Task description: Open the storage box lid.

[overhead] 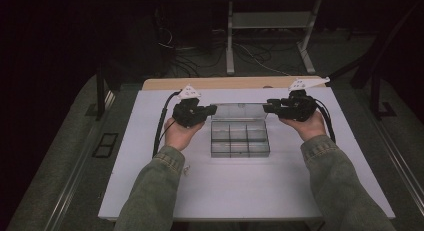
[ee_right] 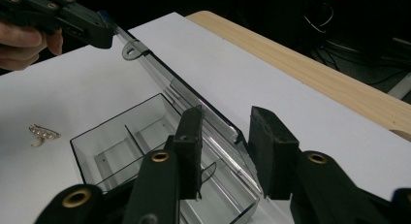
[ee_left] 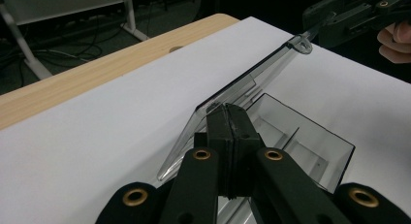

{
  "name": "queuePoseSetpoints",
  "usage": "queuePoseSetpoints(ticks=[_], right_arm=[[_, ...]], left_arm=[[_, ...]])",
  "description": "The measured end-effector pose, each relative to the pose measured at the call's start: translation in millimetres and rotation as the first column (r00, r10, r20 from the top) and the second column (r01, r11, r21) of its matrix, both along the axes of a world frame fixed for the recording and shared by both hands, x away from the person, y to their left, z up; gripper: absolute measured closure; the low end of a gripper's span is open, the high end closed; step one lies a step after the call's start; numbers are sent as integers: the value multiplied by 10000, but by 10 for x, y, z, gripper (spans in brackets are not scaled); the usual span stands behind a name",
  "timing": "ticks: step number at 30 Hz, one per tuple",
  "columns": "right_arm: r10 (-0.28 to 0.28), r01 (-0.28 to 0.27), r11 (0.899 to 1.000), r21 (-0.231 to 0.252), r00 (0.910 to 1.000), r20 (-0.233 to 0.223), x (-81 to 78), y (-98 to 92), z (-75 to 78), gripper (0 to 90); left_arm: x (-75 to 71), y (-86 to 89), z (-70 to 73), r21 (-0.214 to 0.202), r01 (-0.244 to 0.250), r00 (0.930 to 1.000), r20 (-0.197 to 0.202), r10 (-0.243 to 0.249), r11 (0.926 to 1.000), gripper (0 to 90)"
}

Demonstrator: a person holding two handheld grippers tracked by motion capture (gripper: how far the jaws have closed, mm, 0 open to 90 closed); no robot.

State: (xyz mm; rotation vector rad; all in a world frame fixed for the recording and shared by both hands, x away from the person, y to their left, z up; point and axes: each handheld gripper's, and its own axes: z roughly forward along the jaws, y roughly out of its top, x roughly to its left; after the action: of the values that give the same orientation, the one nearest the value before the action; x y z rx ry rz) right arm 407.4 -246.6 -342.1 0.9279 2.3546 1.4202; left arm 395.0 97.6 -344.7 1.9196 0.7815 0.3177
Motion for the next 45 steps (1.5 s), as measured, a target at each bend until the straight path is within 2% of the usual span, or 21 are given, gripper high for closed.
queuePoseSetpoints(ticks=[6,15,19,21,24,30,35,45], right_arm=[[-110,118,9994,-313,9996,245,27,28,5,687],[-137,143,9996,-236,9996,229,101,16,9,704],[-158,162,9996,-232,9997,180,131,16,16,708],[-163,167,9996,-242,9997,177,147,13,19,710],[-108,110,9997,-225,9999,89,164,11,25,713],[-27,27,9999,-154,10000,9,196,-8,23,718],[-3,3,9999,-126,10000,-23,221,-10,26,723],[-96,99,9995,300,9999,-118,281,-52,-16,730]], left_arm=[[35,17,-22,-50,-61,9999,-142,61,10000,878],[37,155,-41,101,-218,9992,-329,221,9997,833],[97,245,-43,-259,-487,9977,-492,474,9985,810],[133,255,-39,-288,-540,9971,-554,524,9981,778],[189,230,-28,-429,-585,9967,-580,560,9974,757],[310,113,-45,-589,-247,9982,-558,215,9980,656],[391,36,-80,-678,-59,9981,-614,17,9977,652],[427,38,-109,-850,-194,9985,-522,150,9962,667]])
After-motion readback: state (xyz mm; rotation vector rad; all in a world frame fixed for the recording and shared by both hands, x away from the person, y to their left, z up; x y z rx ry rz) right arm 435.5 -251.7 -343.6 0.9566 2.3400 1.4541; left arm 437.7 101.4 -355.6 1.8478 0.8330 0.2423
